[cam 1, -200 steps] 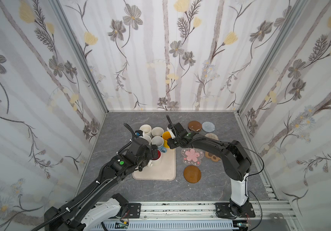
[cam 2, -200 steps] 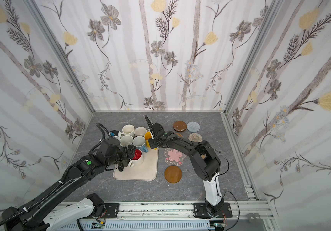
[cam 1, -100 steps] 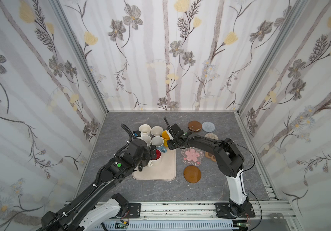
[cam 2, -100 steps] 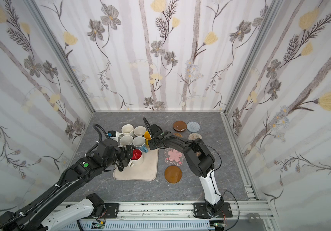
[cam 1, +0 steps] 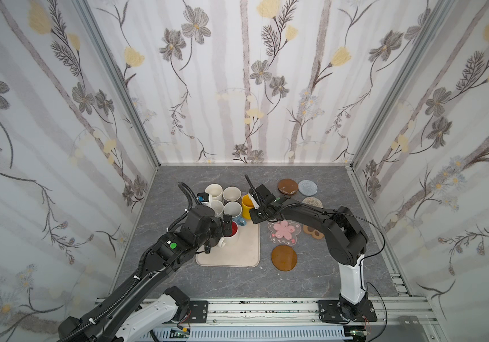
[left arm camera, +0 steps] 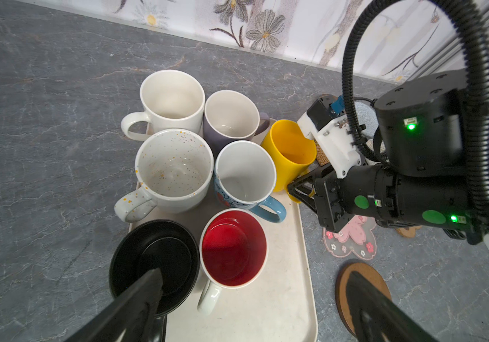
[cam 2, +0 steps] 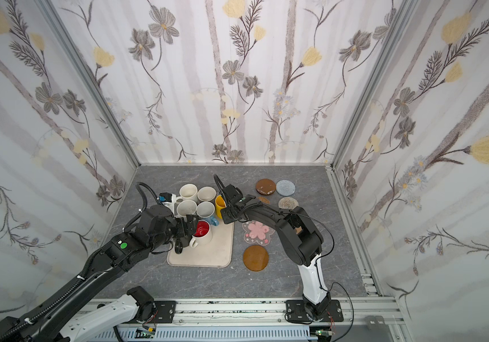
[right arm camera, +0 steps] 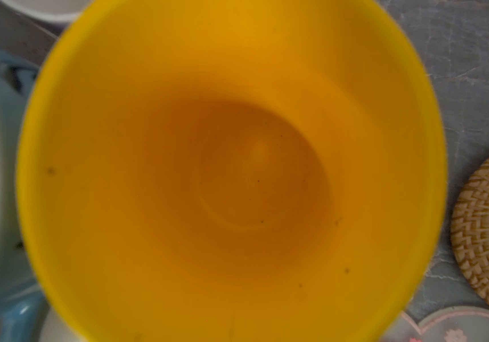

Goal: Place cups on coasters
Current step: Pick up the cup from the tray.

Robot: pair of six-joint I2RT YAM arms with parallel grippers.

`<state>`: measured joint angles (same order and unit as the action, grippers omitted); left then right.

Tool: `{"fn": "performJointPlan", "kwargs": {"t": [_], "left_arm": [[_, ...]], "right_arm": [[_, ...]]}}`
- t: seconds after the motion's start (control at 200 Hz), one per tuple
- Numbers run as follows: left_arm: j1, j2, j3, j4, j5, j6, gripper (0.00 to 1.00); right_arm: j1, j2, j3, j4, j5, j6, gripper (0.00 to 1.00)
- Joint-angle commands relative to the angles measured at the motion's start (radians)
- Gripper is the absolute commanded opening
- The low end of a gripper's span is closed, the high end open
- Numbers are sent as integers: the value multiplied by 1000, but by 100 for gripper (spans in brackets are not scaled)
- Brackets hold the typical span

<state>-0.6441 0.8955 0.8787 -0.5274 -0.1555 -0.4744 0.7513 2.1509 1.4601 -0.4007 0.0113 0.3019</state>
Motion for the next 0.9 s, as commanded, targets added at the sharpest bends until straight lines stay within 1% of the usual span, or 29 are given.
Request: {"fn": "performJointPlan", "kwargs": {"t": [0.0, 0.265, 0.355, 0.485, 0.69, 0.789, 0.894], "left_arm": [[1, -7, 24, 14, 39, 8, 100], [1, -17, 58, 14, 81, 3, 100], [1, 10, 73, 15, 88, 2, 100], [2, 84, 106, 19, 89, 19, 100], [1, 231, 198, 37, 90, 58, 100], [2, 298, 223, 63, 85, 71, 100], [2, 359, 252, 86, 67, 73, 100]], "right_arm": [[-1, -60, -28, 85, 12, 22, 0], [-8, -219, -110, 114, 29, 37, 0], [-27, -258, -111, 104, 22, 36, 0], [-77, -297, -114, 99, 6, 26, 0], [-178, -297, -114, 108, -30, 1, 0], [-227, -273, -105, 119, -41, -10, 0], [-271, -224, -75, 122, -26, -23, 0]]}}
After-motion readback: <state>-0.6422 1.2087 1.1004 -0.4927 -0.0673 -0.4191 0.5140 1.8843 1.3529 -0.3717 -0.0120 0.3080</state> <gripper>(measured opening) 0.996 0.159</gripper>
